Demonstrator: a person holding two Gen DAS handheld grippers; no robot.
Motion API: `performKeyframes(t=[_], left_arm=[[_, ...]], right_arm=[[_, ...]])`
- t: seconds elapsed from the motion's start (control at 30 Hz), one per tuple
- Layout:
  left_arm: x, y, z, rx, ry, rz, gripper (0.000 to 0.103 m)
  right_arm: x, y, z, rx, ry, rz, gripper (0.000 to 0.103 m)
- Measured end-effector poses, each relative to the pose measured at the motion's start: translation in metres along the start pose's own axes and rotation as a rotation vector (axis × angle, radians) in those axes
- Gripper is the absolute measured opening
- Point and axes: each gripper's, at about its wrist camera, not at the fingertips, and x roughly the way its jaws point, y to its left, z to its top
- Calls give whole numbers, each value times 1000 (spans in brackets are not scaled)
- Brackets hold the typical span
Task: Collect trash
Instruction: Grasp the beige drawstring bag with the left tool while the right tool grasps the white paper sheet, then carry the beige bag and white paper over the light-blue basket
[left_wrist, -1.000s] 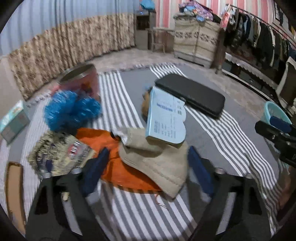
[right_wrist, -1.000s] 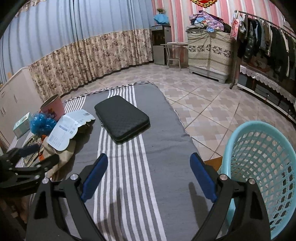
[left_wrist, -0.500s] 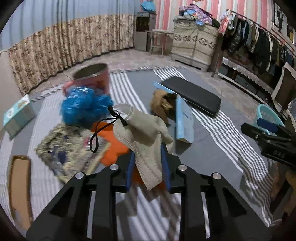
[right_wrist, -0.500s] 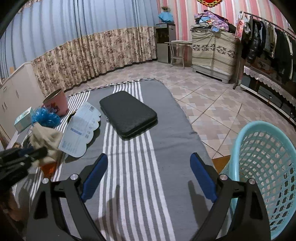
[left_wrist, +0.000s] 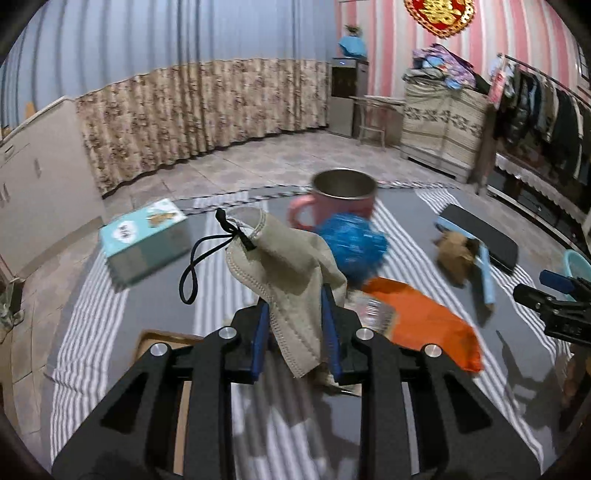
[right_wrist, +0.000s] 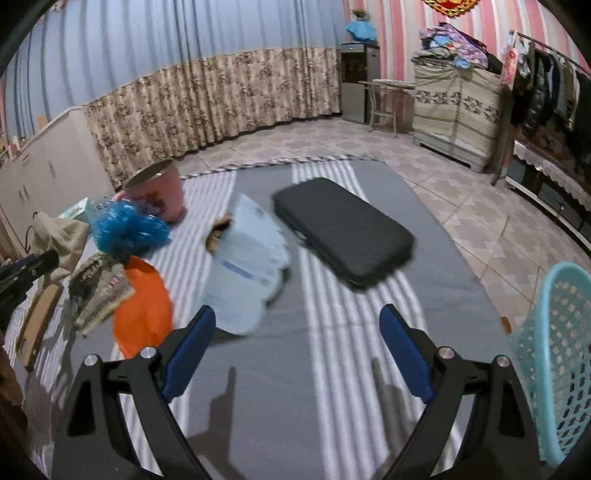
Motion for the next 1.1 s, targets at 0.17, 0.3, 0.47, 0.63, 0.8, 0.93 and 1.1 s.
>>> performKeyframes(t=[0.17, 0.3, 0.47, 0.63, 0.8, 0.93, 1.1], left_arm=[[14, 17, -6, -55, 0, -11, 25], [14, 24, -11, -43, -8, 5, 25], [18, 30, -10, -89, -2, -17, 25], [21, 32, -11, -74, -2, -14, 25], [21, 26, -9, -58, 6, 4, 25], [6, 13, -5, -50, -10, 5, 25], [-14, -17, 7, 0, -46, -3, 25]], right_arm=[[20, 22, 9, -5, 36, 33, 88], [38, 38, 9, -82, 80, -21, 69], [34, 17, 10, -29, 99, 0, 47], [30, -6, 12, 38, 89, 39, 30], [28, -7, 14, 19, 52, 70, 14], [8, -14, 19, 27, -2, 81, 10], [-20, -35, 20, 47, -65, 76, 10]])
